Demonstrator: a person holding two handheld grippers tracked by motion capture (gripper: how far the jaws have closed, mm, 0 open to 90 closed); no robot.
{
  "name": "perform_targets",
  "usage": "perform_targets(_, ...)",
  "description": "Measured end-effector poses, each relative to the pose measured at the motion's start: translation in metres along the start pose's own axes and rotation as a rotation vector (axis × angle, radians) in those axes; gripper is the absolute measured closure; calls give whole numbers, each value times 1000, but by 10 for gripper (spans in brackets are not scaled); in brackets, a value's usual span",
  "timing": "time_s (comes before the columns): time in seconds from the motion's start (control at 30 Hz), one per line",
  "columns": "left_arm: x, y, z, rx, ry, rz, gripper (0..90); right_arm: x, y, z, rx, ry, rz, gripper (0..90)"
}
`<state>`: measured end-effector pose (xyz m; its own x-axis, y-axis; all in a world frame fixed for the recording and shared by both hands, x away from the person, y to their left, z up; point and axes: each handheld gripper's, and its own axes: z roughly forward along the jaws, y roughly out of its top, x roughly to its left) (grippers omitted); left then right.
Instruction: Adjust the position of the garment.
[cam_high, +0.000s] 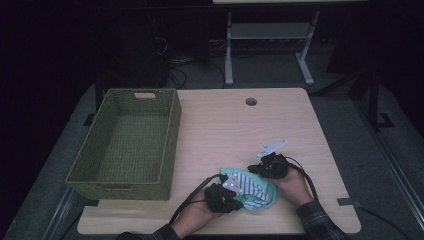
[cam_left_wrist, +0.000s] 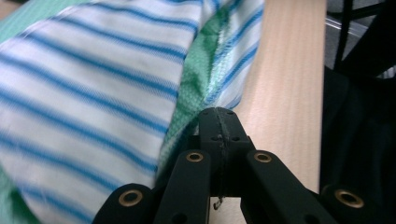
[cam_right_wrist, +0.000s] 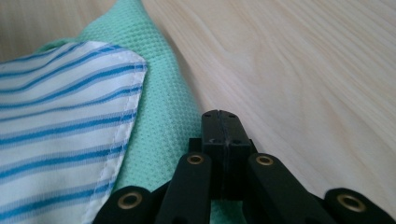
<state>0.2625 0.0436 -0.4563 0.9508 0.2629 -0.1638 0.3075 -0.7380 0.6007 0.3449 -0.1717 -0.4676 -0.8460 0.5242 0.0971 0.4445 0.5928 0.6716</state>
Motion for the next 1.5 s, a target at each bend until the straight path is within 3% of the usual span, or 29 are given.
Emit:
perform_targets(0.63,31,-3,-13,11,123,-38,893,-8,-17,-17,11,-32,29,899)
perform_targets(1.0,51,6,-10,16,187,-38,894,-1,-24,-26,15,-29,35,899)
perform_targets(1.3,78,16,-7,11,235,-38,893,12,-33,-35,13,-14,42,899)
perform_targets(1.5,81,21,-6,3,246,-25,885,19,-37,-38,14,-16,35,899)
